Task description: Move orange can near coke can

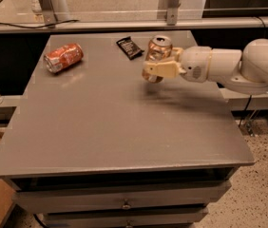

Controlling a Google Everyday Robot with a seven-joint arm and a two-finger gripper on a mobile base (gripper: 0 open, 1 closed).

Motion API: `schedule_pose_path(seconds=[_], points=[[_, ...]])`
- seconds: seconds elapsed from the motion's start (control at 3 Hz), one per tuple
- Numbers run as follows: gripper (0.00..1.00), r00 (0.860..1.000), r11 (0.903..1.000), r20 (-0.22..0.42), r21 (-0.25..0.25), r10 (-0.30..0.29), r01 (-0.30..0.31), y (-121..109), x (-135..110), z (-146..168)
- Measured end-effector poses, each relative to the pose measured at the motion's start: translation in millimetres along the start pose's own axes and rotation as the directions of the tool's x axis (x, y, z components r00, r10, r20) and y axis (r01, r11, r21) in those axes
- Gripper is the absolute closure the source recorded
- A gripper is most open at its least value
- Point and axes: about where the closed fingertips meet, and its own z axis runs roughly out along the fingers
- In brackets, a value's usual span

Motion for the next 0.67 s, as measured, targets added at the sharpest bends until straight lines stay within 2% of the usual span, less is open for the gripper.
schedule_pose_path(seconds=[0.33,0.67], points=[[1.0,1.0,0.9973,0.001,-0.073,-0.008,0.008,23,-3,54],[1.0,1.0,0.9899,-0.018,-0.141,-0.018,0.015,43,-2,103]])
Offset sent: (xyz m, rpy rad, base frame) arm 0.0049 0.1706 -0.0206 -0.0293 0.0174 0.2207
